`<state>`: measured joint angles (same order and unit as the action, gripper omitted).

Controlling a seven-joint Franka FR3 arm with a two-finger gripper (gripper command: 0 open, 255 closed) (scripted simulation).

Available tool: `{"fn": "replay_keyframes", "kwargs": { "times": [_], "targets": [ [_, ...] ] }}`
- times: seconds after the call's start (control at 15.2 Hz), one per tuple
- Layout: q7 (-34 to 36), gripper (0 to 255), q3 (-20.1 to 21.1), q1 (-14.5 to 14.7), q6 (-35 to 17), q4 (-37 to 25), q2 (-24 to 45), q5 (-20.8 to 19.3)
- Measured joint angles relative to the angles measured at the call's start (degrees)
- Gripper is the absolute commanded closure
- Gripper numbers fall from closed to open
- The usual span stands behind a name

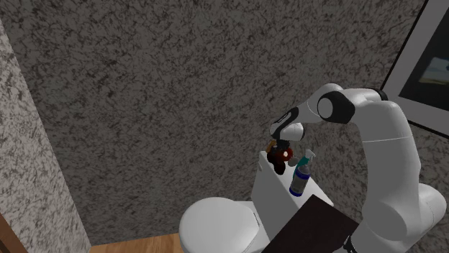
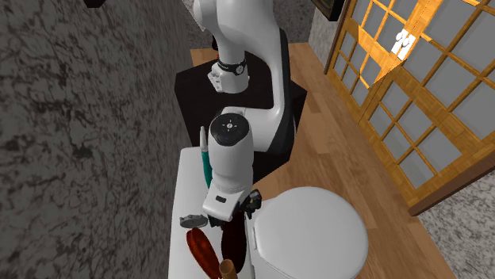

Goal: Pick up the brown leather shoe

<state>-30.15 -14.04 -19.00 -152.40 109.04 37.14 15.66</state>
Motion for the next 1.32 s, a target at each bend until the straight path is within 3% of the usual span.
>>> {"fn": "replay_keyframes", "kwargs": {
  "times": [0.66, 1.32],
  "targets": [
    [0.03, 255, -0.08, 0.02, 0.16, 0.06, -0.15, -0.05],
    [1.53, 255, -2.13, 1.68, 4.91, 1.02, -5.86, -2.16]
  ]
}}
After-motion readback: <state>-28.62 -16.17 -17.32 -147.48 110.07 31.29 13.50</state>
